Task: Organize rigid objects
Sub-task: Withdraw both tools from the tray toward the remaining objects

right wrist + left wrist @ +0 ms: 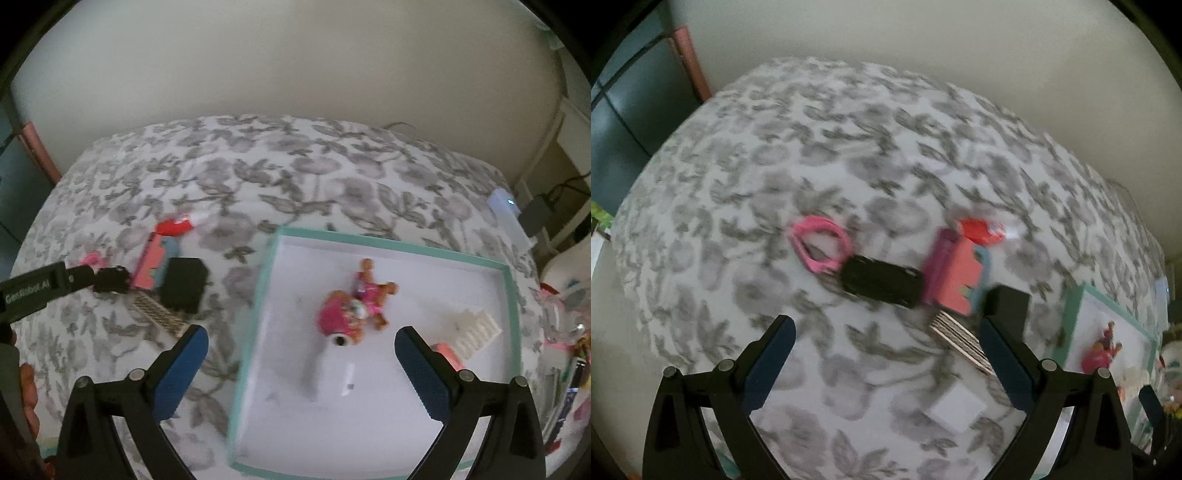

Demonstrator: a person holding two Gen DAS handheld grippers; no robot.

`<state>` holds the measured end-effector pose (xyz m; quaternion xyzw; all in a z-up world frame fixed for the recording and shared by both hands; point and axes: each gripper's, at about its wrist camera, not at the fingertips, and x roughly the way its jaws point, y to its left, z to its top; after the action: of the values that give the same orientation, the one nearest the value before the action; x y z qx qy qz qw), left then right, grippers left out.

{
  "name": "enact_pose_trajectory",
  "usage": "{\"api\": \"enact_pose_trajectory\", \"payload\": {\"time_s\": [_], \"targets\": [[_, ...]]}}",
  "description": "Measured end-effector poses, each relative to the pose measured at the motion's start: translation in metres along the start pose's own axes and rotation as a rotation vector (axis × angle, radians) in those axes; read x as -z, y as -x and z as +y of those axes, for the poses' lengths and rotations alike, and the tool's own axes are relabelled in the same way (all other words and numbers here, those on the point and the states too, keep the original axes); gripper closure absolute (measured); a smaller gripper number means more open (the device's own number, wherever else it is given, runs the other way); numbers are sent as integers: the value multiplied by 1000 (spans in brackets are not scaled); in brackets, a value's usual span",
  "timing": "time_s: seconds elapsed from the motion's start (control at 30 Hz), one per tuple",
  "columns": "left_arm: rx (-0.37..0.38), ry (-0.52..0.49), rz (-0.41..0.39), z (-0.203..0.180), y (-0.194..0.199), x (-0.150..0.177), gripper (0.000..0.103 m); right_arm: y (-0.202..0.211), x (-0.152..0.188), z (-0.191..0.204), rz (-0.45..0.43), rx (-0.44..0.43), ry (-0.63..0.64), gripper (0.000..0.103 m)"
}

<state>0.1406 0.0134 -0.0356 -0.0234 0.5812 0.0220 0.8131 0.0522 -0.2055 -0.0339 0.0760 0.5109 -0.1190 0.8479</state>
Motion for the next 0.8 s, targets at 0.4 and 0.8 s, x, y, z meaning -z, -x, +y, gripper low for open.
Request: {"api": "enact_pose_trajectory", "payload": {"time_s": [0.4, 0.8], "targets": [[1, 116, 50, 56, -18, -6, 4, -24, 14, 77, 53, -127, 123, 1], [-49, 95, 186, 66, -66, 6, 4, -67, 38, 105, 182, -134, 184, 1]]}}
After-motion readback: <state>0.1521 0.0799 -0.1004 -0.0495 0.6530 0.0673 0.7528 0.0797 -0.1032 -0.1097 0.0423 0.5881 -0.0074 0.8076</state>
